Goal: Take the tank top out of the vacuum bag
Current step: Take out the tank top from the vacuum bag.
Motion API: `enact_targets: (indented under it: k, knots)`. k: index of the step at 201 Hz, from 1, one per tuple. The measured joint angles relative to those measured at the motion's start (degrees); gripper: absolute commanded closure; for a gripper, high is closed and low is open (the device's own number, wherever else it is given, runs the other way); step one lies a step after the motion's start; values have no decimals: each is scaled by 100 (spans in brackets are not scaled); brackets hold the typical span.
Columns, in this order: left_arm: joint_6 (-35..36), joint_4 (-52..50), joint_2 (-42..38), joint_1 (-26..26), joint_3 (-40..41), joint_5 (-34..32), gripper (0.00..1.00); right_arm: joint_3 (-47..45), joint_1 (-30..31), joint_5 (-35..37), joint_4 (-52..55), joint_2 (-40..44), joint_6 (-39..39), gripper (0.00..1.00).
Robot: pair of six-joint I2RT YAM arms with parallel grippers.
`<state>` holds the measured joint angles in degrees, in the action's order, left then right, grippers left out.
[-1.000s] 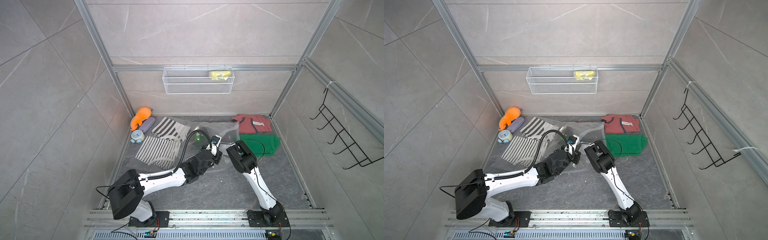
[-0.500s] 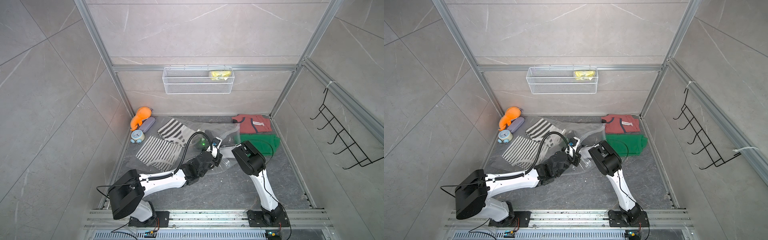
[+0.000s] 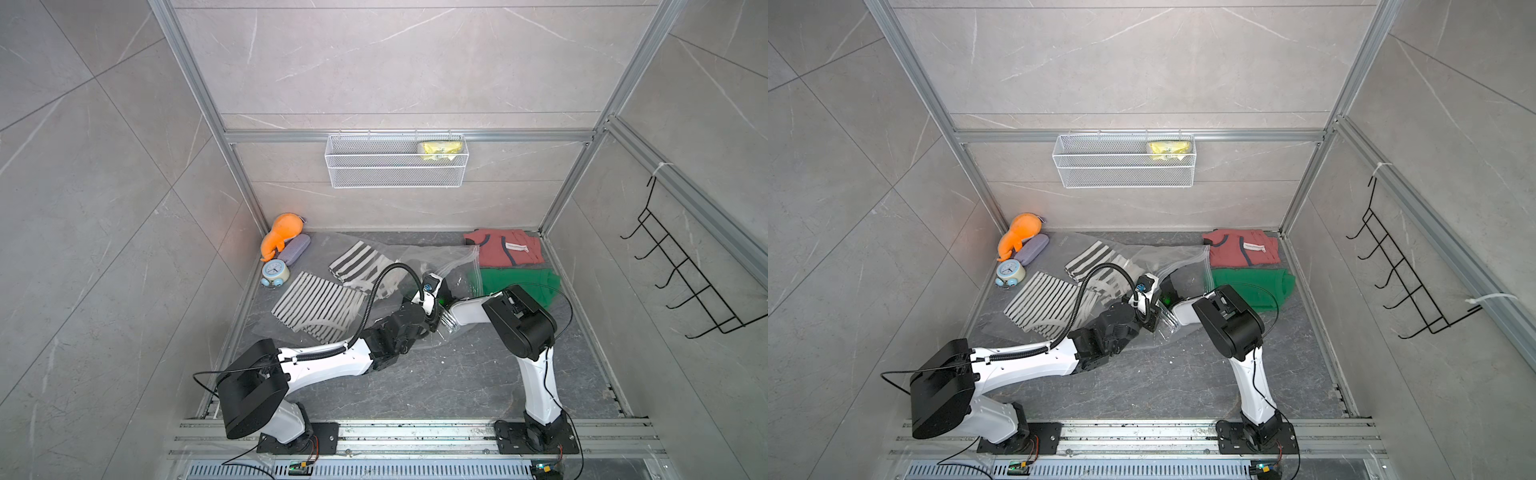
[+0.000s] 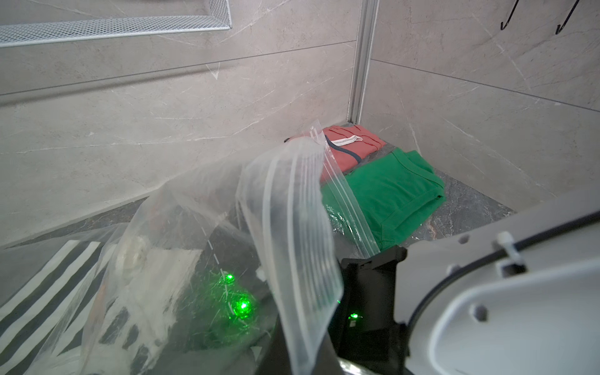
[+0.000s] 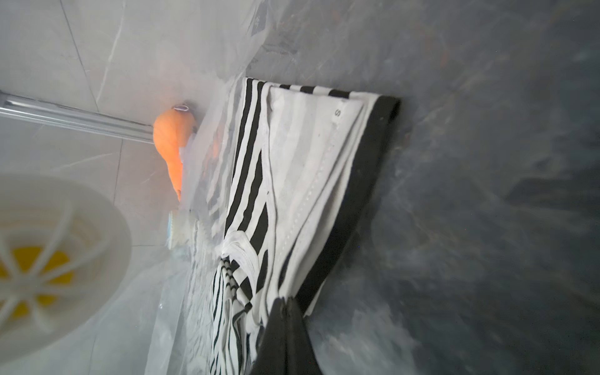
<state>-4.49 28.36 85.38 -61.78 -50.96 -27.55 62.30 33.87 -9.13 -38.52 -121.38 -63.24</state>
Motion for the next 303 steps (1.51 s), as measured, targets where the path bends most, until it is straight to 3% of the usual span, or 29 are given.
enact_targets:
  k: [60,176,241,274,293,303]
  knots:
    - [0,-2,0,7,11,-46,100,-1086,-160,254,-195,872,7,100]
    - [0,-68,11,44,13,-111,100,-2295,-846,208,129,2371,310,100]
    - [0,-133,79,105,13,-118,100,-2675,-1088,125,1130,3069,535,100]
    - [2,-138,188,109,9,-120,100,-2551,-1259,140,1952,3193,887,63]
    - [0,-149,221,118,9,-118,100,-2404,-1274,168,2358,3187,1073,47]
    - [2,-170,221,125,9,-120,100,-2328,-1274,175,2520,3176,1073,44]
